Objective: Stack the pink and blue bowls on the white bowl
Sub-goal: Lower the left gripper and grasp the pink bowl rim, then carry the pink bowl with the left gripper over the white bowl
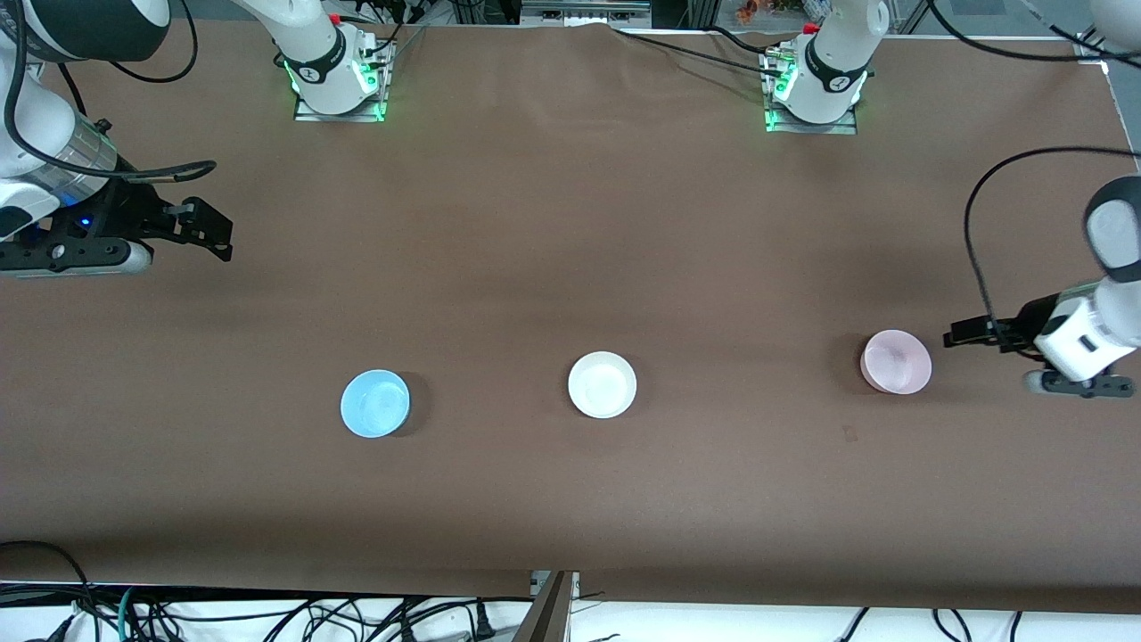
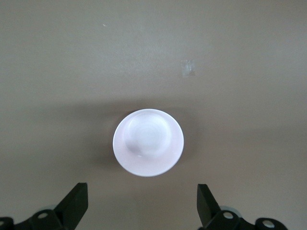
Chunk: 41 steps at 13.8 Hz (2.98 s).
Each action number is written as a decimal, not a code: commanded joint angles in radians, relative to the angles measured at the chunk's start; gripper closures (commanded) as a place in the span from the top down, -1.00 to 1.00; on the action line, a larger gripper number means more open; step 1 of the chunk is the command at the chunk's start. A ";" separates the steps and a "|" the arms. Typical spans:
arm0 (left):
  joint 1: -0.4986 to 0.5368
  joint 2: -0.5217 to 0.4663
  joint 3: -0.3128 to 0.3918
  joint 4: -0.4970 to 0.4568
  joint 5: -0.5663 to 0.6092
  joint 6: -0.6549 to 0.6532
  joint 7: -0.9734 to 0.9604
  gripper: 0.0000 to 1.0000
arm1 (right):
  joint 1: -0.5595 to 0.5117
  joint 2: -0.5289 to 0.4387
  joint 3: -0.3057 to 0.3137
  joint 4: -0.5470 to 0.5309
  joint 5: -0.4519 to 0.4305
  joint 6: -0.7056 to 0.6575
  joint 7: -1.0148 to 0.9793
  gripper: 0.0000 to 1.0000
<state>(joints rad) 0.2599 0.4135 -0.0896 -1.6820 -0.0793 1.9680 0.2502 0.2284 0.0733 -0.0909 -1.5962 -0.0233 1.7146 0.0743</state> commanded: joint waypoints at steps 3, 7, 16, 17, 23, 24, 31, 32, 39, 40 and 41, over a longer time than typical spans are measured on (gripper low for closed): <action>0.048 0.083 -0.004 -0.097 -0.017 0.228 0.116 1.00 | 0.000 0.010 0.005 0.004 -0.020 0.000 0.005 0.99; 0.070 0.171 -0.004 -0.100 -0.057 0.321 0.164 1.00 | 0.000 0.013 0.005 0.004 -0.012 0.010 0.007 0.99; 0.061 0.192 -0.004 -0.102 -0.060 0.321 0.161 -0.06 | 0.000 0.028 0.005 0.010 -0.013 0.036 -0.007 0.99; 0.062 0.192 -0.004 -0.100 -0.060 0.321 0.161 -0.23 | 0.000 0.028 0.005 0.009 -0.013 0.037 -0.007 0.99; 0.058 0.185 -0.006 -0.082 -0.062 0.279 0.117 -1.00 | -0.001 0.028 0.005 0.010 -0.006 0.063 -0.008 0.99; 0.049 0.176 -0.015 -0.067 -0.072 0.243 0.085 -1.00 | -0.001 0.028 0.005 0.009 -0.006 0.063 -0.008 0.99; -0.112 0.165 -0.221 0.039 -0.071 0.141 -0.493 -1.00 | -0.006 0.033 0.003 0.010 -0.006 0.092 -0.011 0.99; -0.163 0.169 -0.235 0.066 -0.065 0.141 -0.606 -1.00 | -0.003 0.034 0.005 0.009 -0.007 0.091 -0.011 0.99; -0.462 0.280 -0.236 0.238 -0.017 0.233 -0.899 -1.00 | -0.006 0.036 0.003 0.002 -0.003 0.086 -0.008 0.99; -0.491 0.303 -0.231 0.257 -0.004 0.261 -0.902 -1.00 | -0.006 0.037 0.003 0.002 -0.003 0.086 -0.008 0.99; -0.505 0.320 -0.230 0.268 0.010 0.284 -0.902 -1.00 | -0.008 0.042 0.003 0.004 -0.003 0.086 -0.008 0.99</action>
<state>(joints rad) -0.2136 0.6624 -0.3343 -1.4955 -0.1072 2.2276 -0.6315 0.2272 0.1125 -0.0908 -1.5956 -0.0242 1.8046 0.0710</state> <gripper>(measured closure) 0.974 0.000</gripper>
